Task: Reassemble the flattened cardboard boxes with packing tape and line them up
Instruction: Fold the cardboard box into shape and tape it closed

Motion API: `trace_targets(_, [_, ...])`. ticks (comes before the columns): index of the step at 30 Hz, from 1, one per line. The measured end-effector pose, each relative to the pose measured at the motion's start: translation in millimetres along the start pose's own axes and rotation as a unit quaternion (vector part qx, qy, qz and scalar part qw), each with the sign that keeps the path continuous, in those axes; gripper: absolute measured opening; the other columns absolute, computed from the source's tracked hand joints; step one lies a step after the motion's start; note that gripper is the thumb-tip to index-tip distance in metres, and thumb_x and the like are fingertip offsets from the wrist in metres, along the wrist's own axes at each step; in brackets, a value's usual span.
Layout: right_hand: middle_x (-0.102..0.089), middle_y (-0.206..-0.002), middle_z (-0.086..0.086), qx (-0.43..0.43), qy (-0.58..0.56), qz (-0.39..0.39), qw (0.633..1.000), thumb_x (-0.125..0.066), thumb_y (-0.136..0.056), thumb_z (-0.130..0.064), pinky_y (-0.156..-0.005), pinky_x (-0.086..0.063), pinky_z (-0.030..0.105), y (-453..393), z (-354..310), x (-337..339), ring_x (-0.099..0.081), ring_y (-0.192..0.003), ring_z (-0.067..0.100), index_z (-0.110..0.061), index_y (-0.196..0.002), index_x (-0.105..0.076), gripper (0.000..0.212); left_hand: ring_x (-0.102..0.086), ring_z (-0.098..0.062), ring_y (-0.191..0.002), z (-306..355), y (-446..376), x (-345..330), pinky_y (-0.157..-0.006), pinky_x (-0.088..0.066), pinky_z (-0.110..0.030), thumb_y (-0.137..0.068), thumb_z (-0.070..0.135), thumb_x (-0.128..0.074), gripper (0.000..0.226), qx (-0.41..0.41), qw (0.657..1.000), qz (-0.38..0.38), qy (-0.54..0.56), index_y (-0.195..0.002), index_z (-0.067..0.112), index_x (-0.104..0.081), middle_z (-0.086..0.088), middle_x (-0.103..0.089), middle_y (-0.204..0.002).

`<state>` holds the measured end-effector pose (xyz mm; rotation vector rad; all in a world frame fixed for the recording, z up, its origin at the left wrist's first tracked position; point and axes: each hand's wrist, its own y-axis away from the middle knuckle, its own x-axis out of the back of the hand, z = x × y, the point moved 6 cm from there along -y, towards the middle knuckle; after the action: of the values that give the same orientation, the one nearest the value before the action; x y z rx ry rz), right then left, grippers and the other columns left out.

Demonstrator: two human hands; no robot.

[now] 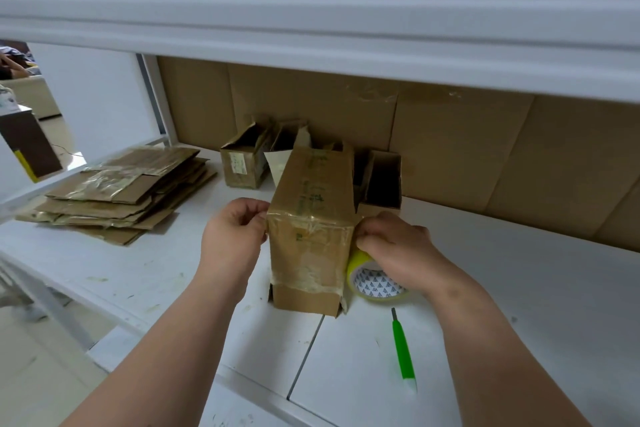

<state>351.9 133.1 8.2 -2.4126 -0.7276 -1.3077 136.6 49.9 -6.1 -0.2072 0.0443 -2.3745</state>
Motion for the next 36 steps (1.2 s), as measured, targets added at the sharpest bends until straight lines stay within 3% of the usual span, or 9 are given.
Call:
trace_targets(5, [-0.051,-0.103,-0.014,0.001,0.048,0.022,0.999,-0.039,-0.091,-0.069,-0.098,-0.020,0.034,2,1,-3,-0.050,-0.101,0.011,-0.038,-0.091,-0.057,0.036,-0.067,-0.013,-0.100,1,7,-1,-0.091,-0.053,-0.037,-0.102,0.026,-0.051,0.026,-0.038,0.999,-0.024,0.013,-0.097,0.035,-0.074,0.011,-0.075,-0.094])
trace_targets(10, [-0.052,-0.102,-0.015,-0.006,0.064,0.048,0.997,-0.046,-0.089,-0.068,-0.100,-0.024,0.035,1,-5,-3,-0.042,-0.095,0.011,-0.039,-0.088,-0.054,0.031,-0.065,-0.011,-0.098,-1,9,5,-0.094,-0.052,-0.042,-0.097,0.039,-0.057,0.017,-0.065,0.997,-0.019,-0.025,-0.088,0.036,-0.072,0.010,-0.073,-0.097])
trace_targets(14, [-0.053,-0.100,-0.015,-0.006,0.032,0.010,0.999,-0.044,-0.079,-0.066,-0.103,-0.025,0.034,2,-4,-4,-0.047,-0.099,0.010,-0.038,-0.088,-0.056,0.032,-0.068,-0.003,-0.090,3,9,6,-0.086,-0.052,-0.035,-0.098,0.049,-0.047,0.034,-0.066,0.997,-0.029,-0.029,-0.085,0.031,-0.072,0.010,-0.074,-0.090])
trace_targets(19, [-0.064,-0.103,-0.002,-0.005,-0.060,0.018,0.998,-0.027,-0.096,-0.067,-0.108,-0.031,0.041,2,-5,0,-0.055,-0.099,0.011,-0.019,-0.098,-0.068,0.064,-0.065,0.000,-0.088,8,5,5,-0.074,-0.049,-0.020,-0.090,0.050,-0.062,0.029,-0.101,0.991,-0.011,-0.084,-0.101,0.028,-0.077,0.016,-0.072,-0.089])
trace_targets(22, [-0.060,-0.083,-0.005,0.008,0.009,0.046,0.999,-0.015,-0.081,-0.074,-0.099,-0.037,0.041,-1,-10,-1,-0.053,-0.083,0.003,-0.026,-0.074,-0.061,0.067,-0.061,0.010,-0.085,7,5,4,-0.066,-0.045,-0.010,-0.088,0.045,-0.066,0.024,-0.122,0.988,-0.002,-0.096,-0.107,0.034,-0.076,0.028,-0.068,-0.081])
trace_targets(26, [-0.048,-0.070,-0.011,0.040,0.091,0.140,0.985,-0.011,-0.090,-0.073,-0.090,-0.042,0.038,-3,-10,-5,-0.048,-0.068,0.003,-0.030,-0.058,-0.043,0.062,-0.063,0.011,-0.083,10,9,5,-0.067,-0.043,-0.002,-0.087,0.041,-0.069,0.027,-0.173,0.977,0.034,-0.117,-0.113,0.034,-0.073,0.033,-0.066,-0.079])
trace_targets(29, [-0.051,-0.069,-0.009,0.070,0.131,0.225,0.963,-0.015,-0.091,-0.065,-0.089,-0.042,0.040,0,-11,-6,-0.054,-0.070,0.016,-0.026,-0.060,-0.054,0.063,-0.063,-0.003,-0.079,14,14,2,-0.069,-0.044,-0.012,-0.089,0.041,-0.066,0.032,-0.215,0.961,0.067,-0.162,-0.116,0.028,-0.073,0.013,-0.075,-0.091])
trace_targets(33, [-0.049,-0.072,-0.012,0.056,0.135,0.186,0.972,-0.009,-0.083,-0.068,-0.092,-0.039,0.038,1,-14,-10,-0.050,-0.075,0.011,-0.029,-0.065,-0.052,0.061,-0.061,-0.020,-0.065,16,20,-2,-0.065,-0.044,-0.028,-0.093,0.051,-0.053,0.046,-0.267,0.931,0.095,-0.229,-0.117,0.017,-0.073,-0.001,-0.075,-0.086])
trace_targets(36, [-0.049,-0.072,-0.012,0.026,0.136,0.181,0.974,-0.003,-0.081,-0.075,-0.084,-0.040,0.036,-1,-20,-11,-0.052,-0.073,0.011,-0.030,-0.062,-0.046,0.064,-0.059,-0.014,-0.076,17,23,-10,-0.066,-0.042,-0.028,-0.086,0.067,-0.048,0.060,-0.253,0.937,0.066,-0.230,-0.112,0.017,-0.070,0.005,-0.066,-0.090])
